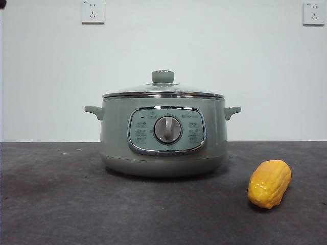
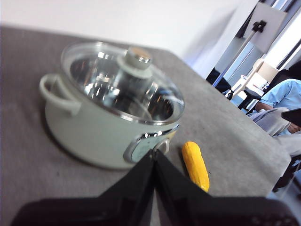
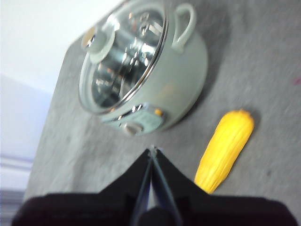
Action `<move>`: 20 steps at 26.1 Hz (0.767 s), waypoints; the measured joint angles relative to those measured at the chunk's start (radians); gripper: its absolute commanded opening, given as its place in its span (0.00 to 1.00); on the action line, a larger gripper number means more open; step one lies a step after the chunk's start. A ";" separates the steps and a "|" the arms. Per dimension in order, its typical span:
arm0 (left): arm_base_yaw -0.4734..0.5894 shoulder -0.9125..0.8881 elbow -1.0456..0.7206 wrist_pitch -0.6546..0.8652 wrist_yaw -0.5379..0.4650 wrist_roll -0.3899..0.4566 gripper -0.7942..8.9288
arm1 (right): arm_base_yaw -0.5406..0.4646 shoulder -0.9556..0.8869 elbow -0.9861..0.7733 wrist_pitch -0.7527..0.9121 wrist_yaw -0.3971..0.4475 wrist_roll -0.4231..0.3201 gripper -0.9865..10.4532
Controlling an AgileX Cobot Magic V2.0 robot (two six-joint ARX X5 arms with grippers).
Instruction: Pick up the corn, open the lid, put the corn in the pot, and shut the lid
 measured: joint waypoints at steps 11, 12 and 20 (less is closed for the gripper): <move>-0.001 0.076 0.060 -0.092 0.024 0.000 0.08 | 0.129 0.303 0.126 -0.130 0.039 -0.019 0.47; -0.001 0.076 0.060 -0.103 0.024 0.003 0.08 | 0.159 0.334 0.136 -0.149 0.076 -0.019 0.47; -0.021 0.080 0.060 -0.175 0.024 0.060 0.08 | 0.378 0.585 0.205 -0.199 0.388 0.008 0.46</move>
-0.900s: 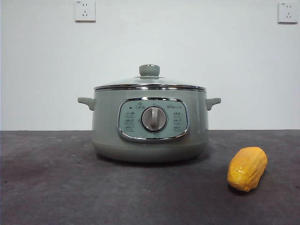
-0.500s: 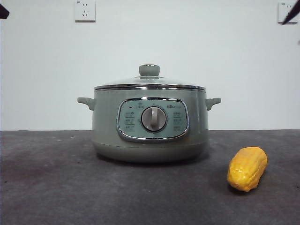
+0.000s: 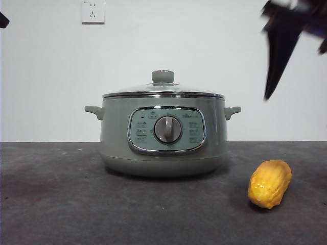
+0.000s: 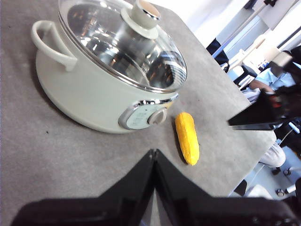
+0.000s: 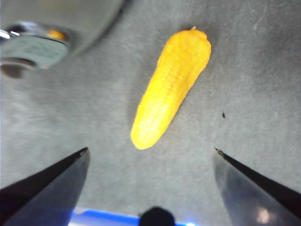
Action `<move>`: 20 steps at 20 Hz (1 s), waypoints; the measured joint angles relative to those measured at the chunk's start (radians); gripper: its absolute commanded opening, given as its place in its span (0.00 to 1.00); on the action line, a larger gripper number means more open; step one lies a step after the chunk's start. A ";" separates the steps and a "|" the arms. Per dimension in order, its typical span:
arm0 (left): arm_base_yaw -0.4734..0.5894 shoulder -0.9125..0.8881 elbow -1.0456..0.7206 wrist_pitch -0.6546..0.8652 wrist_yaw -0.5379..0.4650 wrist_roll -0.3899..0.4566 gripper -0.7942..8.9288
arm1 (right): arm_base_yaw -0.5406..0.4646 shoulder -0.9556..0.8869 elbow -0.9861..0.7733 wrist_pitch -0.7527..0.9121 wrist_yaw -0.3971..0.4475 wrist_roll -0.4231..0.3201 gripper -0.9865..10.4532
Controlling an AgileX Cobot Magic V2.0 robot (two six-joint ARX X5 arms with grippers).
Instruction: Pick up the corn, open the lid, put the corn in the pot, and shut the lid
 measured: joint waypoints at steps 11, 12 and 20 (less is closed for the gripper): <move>-0.006 0.000 0.000 -0.121 0.000 0.133 0.08 | 0.080 0.380 0.090 0.047 0.175 0.064 0.39; -0.006 0.000 0.000 -0.123 0.000 0.140 0.08 | 0.080 0.389 0.093 0.063 0.176 0.064 0.39; -0.007 0.046 0.000 -0.122 0.000 0.159 0.08 | 0.080 0.470 0.093 0.134 0.182 0.086 0.34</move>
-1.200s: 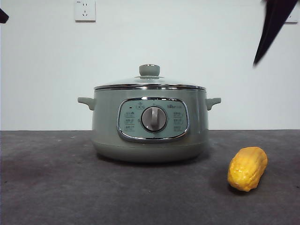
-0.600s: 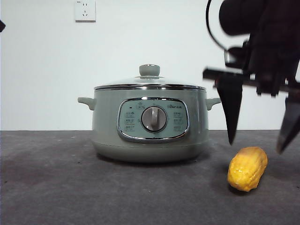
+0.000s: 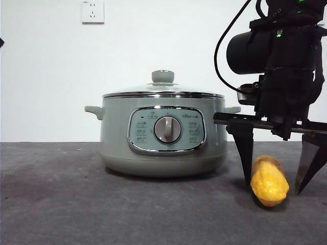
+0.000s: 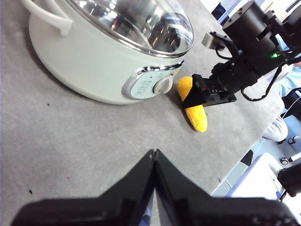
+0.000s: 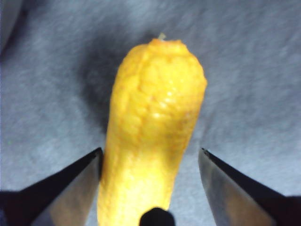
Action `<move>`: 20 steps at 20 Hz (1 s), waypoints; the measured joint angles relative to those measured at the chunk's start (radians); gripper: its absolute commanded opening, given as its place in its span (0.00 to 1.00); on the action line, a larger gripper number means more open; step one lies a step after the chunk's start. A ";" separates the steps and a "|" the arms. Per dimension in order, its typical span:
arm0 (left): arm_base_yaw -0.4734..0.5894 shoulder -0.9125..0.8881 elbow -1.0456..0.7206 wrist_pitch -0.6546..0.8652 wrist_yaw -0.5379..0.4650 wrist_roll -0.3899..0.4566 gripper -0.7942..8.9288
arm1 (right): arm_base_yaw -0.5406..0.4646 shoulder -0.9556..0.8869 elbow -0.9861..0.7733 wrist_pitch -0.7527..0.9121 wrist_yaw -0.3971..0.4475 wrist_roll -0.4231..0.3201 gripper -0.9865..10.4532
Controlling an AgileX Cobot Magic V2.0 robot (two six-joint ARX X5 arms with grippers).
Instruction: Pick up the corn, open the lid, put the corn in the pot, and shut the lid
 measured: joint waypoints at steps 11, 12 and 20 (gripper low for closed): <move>0.000 0.073 0.009 0.013 0.000 -0.041 0.08 | 0.000 -0.036 0.000 -0.093 0.002 -0.116 0.08; -0.002 0.095 0.025 0.008 0.000 -0.052 0.08 | 0.000 -0.070 0.000 -0.142 0.026 -0.144 0.08; -0.203 0.396 0.386 -0.093 -0.322 -0.065 0.32 | -0.001 -0.462 0.000 -0.338 0.176 -0.249 0.08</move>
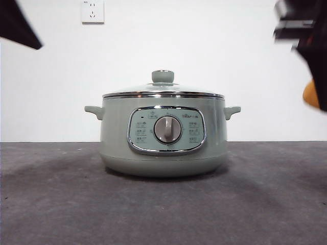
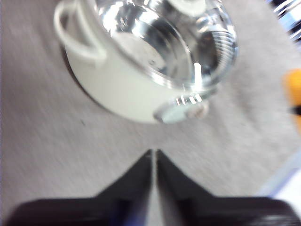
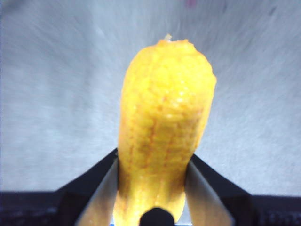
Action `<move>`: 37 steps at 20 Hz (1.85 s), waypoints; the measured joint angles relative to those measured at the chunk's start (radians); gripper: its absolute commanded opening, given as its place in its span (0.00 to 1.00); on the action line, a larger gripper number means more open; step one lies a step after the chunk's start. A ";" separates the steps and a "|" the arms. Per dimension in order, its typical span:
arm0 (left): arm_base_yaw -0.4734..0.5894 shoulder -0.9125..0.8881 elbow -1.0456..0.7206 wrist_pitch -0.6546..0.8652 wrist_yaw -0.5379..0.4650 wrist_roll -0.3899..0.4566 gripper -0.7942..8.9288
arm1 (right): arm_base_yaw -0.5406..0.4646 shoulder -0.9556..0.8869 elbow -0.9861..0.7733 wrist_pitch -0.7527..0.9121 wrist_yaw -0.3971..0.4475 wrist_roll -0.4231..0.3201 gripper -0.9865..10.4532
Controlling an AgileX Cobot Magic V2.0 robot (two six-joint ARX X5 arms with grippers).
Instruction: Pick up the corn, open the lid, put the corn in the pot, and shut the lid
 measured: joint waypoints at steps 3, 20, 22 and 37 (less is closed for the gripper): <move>-0.120 0.177 0.216 -0.068 -0.136 0.000 0.64 | 0.000 -0.097 0.000 -0.018 -0.004 0.000 0.08; -0.349 1.008 1.246 -0.374 -0.373 0.079 0.63 | 0.001 -0.149 0.000 -0.027 -0.083 -0.049 0.08; -0.355 1.038 1.246 -0.369 -0.375 0.079 0.63 | 0.001 -0.149 0.000 -0.026 -0.083 -0.049 0.08; -0.397 1.049 1.246 -0.418 -0.479 0.079 0.49 | 0.001 -0.149 0.000 0.014 -0.083 -0.049 0.08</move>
